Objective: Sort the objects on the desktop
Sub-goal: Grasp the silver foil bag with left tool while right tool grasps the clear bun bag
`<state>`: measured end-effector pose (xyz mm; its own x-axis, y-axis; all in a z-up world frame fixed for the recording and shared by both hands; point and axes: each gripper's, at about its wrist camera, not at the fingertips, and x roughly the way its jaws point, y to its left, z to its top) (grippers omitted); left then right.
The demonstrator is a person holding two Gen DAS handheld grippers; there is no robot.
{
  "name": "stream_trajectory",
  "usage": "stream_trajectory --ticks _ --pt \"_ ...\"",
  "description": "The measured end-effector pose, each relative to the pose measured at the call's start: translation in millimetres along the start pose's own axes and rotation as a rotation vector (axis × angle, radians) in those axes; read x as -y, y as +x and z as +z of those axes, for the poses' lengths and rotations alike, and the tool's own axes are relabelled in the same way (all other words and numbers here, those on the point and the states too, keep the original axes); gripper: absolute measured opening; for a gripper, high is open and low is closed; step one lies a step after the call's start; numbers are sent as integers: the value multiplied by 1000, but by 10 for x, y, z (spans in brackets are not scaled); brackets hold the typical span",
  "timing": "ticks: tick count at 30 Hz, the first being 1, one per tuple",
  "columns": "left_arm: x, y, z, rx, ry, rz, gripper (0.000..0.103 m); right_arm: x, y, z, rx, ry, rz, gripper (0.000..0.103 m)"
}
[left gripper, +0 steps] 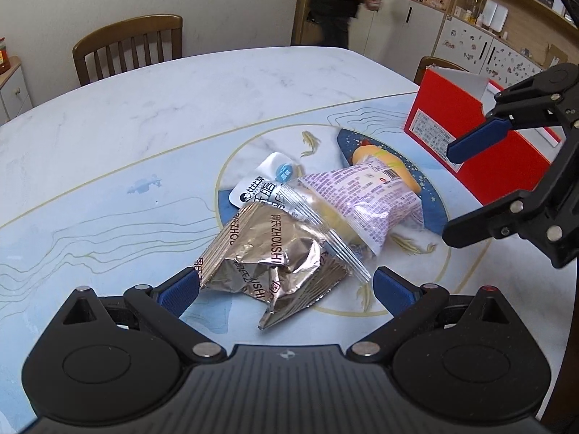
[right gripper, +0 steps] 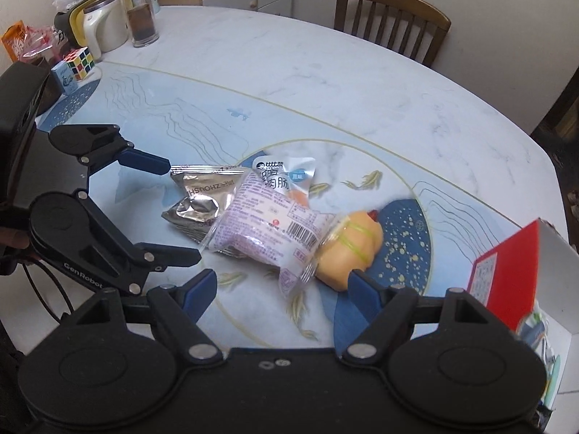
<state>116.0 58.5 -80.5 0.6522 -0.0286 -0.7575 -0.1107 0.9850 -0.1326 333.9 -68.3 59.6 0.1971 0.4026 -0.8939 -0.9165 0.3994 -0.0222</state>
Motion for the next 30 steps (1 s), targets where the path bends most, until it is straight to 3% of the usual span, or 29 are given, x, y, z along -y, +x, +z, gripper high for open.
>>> stream_trajectory --ticks 20,30 --pt "-116 312 60 -43 26 -33 103 11 358 341 -30 -154 100 81" --pt "-107 399 22 -58 29 -49 101 94 420 355 -53 -140 112 80"
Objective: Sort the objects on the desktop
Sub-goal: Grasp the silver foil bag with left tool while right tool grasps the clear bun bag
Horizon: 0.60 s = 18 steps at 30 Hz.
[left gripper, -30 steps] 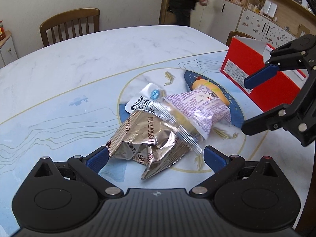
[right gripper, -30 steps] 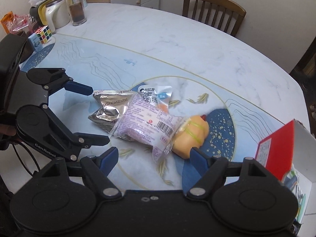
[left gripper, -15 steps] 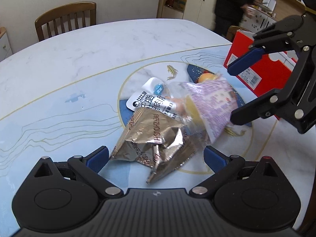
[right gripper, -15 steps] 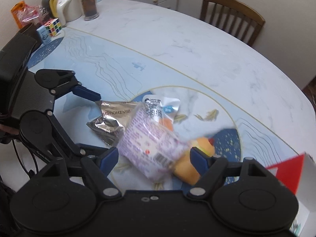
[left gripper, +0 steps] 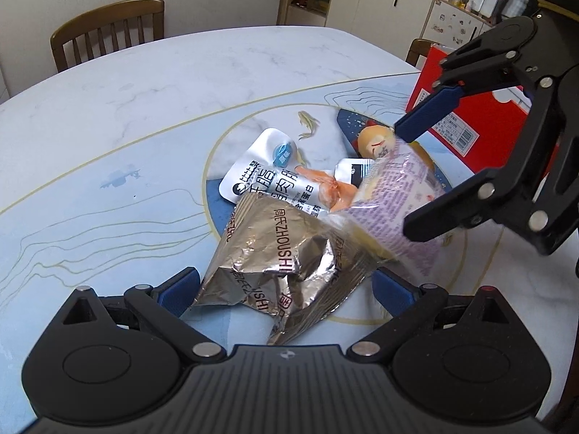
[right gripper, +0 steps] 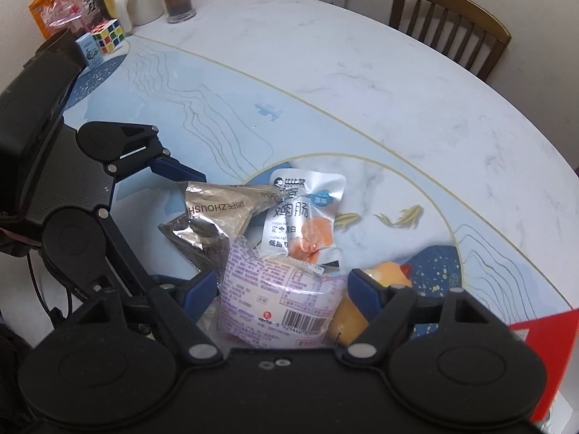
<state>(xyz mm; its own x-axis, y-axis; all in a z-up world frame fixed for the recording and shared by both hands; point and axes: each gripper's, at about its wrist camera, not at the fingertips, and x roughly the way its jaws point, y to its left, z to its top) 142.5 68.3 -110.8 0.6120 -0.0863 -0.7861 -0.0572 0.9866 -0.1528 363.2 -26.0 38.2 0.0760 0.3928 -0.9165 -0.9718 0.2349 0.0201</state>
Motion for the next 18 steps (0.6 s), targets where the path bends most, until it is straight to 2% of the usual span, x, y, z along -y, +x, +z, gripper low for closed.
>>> stream_trajectory --ticks 7,11,14,16,18 --pt "35 20 -17 4 34 20 100 -79 154 -91 -32 18 3 84" --pt "76 31 -13 4 70 45 96 -140 187 -105 -28 4 12 81" --pt "92 24 -8 9 79 56 91 -149 195 -101 -28 5 16 78" --pt "105 13 7 14 86 63 78 -155 192 -96 -32 11 22 69" --pt "96 -3 31 18 81 55 71 -160 188 -94 -39 11 28 65"
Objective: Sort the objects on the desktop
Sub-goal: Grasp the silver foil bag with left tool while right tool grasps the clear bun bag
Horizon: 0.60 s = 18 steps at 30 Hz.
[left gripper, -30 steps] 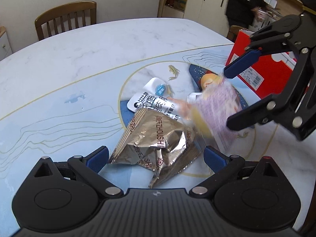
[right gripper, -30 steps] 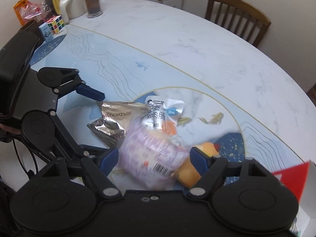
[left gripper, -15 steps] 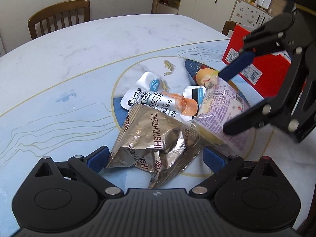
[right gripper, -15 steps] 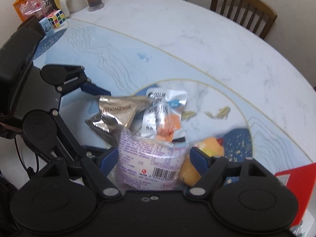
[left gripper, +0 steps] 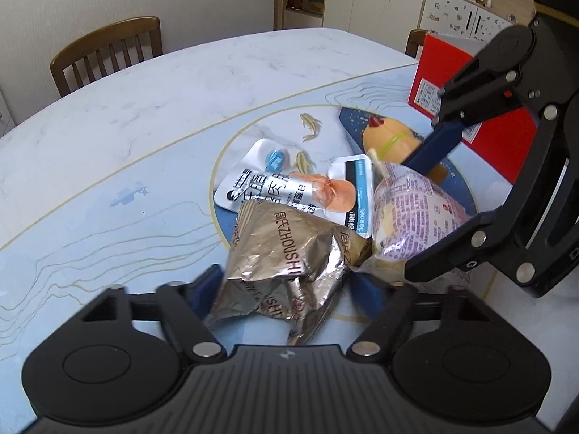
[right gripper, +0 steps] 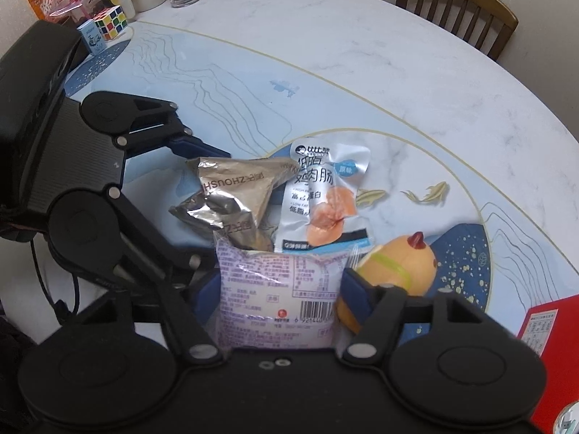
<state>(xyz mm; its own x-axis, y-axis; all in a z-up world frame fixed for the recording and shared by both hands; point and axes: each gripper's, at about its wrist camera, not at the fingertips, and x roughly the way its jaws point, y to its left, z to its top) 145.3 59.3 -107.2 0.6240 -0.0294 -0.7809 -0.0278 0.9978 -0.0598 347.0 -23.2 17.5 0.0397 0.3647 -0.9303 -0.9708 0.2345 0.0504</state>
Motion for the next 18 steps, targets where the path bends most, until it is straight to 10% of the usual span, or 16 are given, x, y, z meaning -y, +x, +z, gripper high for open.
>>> stream_trajectory --ticks 7,18 --pt "7 -56 15 1 -10 -11 48 -10 -73 -33 -4 8 -29 61" --pt "142 -295 25 26 3 -43 46 -35 -374 -213 31 43 -47 60"
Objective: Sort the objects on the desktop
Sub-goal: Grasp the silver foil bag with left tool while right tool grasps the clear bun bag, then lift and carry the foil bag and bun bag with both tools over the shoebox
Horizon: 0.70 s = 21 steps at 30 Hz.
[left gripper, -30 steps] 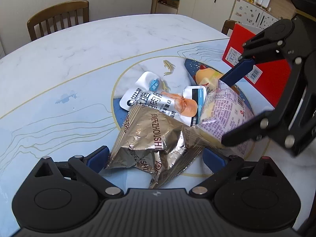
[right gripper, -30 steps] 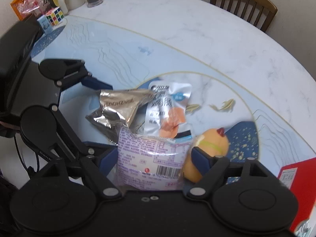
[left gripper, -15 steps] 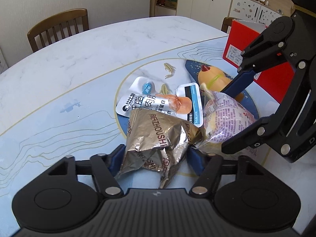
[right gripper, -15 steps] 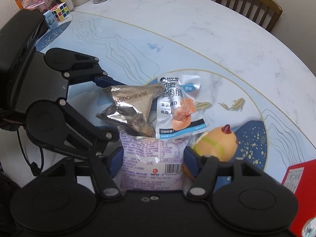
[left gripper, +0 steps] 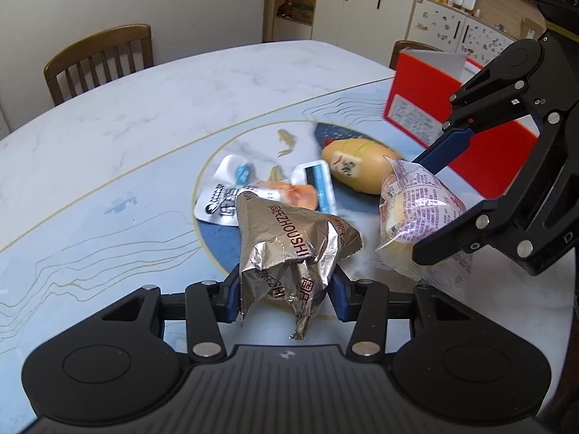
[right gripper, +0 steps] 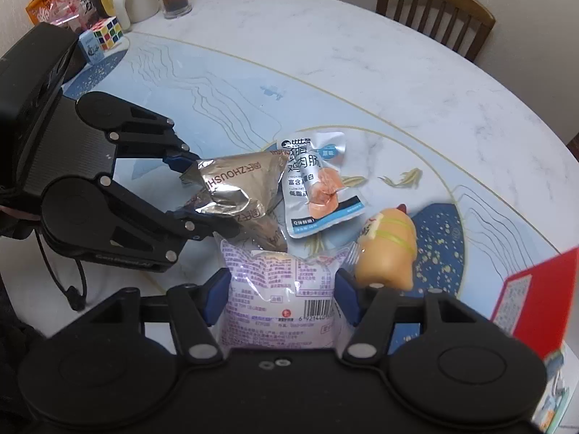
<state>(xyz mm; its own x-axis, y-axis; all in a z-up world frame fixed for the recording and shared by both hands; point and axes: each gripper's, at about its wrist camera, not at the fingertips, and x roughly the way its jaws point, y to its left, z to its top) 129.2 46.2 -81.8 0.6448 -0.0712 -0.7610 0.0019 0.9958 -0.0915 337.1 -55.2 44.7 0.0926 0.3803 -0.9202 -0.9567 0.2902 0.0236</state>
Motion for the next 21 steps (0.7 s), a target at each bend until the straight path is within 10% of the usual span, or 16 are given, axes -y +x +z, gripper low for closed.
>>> stream_trajectory --ticks 21 --pt "599 -578 333 93 109 -87 46 90 -848 -494 121 93 -87 60"
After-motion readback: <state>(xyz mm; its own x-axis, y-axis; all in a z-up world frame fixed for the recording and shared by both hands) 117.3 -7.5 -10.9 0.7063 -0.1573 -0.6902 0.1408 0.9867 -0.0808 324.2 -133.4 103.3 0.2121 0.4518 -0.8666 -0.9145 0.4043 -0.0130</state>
